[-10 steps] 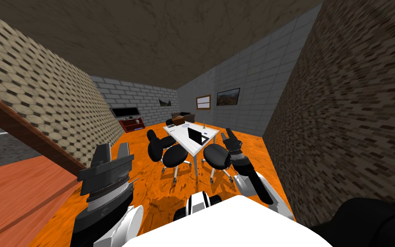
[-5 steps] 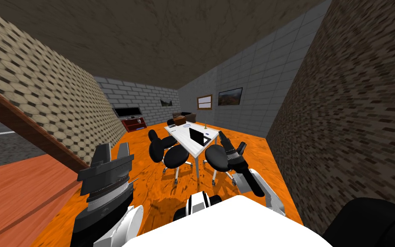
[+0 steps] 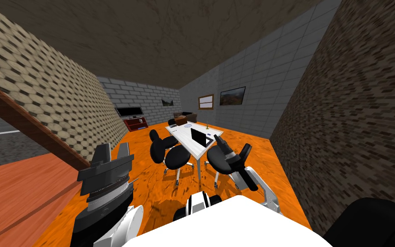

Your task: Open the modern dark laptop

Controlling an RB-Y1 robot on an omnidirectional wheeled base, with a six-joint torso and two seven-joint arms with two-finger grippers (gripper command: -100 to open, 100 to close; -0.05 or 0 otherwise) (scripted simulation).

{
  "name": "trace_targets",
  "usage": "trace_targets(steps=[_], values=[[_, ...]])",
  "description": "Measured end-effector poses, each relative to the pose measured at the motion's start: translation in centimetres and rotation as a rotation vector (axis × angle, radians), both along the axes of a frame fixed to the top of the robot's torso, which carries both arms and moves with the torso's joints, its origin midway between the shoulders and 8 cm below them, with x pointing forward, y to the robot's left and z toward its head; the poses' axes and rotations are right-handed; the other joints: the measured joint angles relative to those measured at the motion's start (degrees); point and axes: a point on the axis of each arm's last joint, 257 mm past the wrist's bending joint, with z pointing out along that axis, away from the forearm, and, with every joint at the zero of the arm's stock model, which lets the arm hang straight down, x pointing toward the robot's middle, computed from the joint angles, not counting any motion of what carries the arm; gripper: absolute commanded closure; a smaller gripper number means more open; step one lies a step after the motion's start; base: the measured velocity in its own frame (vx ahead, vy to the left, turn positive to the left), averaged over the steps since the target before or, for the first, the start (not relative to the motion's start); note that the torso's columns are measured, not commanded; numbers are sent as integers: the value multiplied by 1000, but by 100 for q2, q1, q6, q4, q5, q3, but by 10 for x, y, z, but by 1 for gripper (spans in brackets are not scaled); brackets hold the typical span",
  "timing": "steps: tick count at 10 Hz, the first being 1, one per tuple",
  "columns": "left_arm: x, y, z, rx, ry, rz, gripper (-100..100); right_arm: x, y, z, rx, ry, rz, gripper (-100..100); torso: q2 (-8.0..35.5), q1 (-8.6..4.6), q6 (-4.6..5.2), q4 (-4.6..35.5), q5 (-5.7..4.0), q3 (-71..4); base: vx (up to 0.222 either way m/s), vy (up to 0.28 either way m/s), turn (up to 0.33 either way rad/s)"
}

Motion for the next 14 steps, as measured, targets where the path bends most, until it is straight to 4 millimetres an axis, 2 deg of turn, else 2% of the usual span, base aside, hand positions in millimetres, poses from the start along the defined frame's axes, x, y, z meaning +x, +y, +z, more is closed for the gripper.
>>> trace_targets(steps=[8,14], values=[[0,0,0,0,0,0,0,35,-1,-52,-407,69,-136,-100,-7,7,-1,-2,1,-3,50,24,29],[0,0,0,0,0,0,0,61,-15,-95,-712,112,-225,-100,-8,7,-1,-2,1,-4,52,24,32]])
